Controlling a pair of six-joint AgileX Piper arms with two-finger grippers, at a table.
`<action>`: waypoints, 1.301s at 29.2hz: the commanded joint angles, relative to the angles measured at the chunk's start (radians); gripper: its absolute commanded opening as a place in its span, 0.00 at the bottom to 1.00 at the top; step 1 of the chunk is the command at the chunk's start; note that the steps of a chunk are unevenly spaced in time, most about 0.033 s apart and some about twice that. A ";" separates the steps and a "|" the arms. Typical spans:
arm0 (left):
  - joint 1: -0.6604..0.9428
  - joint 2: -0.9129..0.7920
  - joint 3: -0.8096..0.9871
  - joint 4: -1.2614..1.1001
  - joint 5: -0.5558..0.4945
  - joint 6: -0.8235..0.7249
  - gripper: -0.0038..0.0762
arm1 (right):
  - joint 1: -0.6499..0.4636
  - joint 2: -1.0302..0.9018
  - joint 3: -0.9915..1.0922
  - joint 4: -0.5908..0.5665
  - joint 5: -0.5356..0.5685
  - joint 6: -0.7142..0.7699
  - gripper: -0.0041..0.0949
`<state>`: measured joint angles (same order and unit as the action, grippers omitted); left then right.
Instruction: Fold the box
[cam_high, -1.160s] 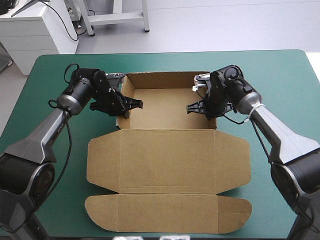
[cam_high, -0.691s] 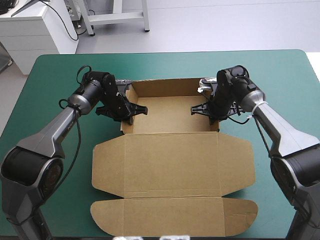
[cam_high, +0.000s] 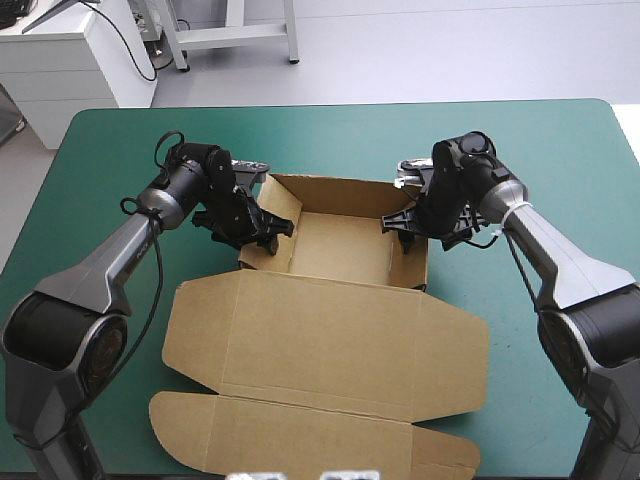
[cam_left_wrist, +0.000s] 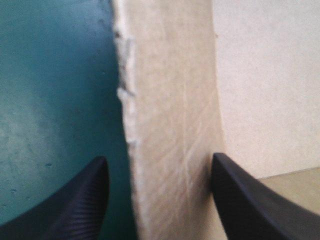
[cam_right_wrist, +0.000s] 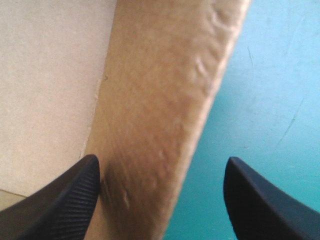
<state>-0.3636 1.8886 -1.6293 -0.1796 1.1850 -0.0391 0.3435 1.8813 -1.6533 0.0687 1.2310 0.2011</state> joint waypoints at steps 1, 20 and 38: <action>-0.004 -0.051 -0.036 -0.008 -0.023 0.004 0.71 | -0.006 -0.049 -0.028 -0.016 -0.024 0.029 0.73; -0.004 -0.175 -0.417 0.079 0.105 0.039 0.04 | -0.006 -0.056 -0.148 -0.001 0.015 0.192 0.73; -0.004 -0.747 0.326 0.082 -0.077 0.081 0.04 | 0.011 -0.058 -0.146 0.026 0.015 0.255 0.73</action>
<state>-0.3636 1.2424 -1.3624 -0.0905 1.1911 0.0400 0.3439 1.8813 -1.7744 0.0923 1.2360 0.4550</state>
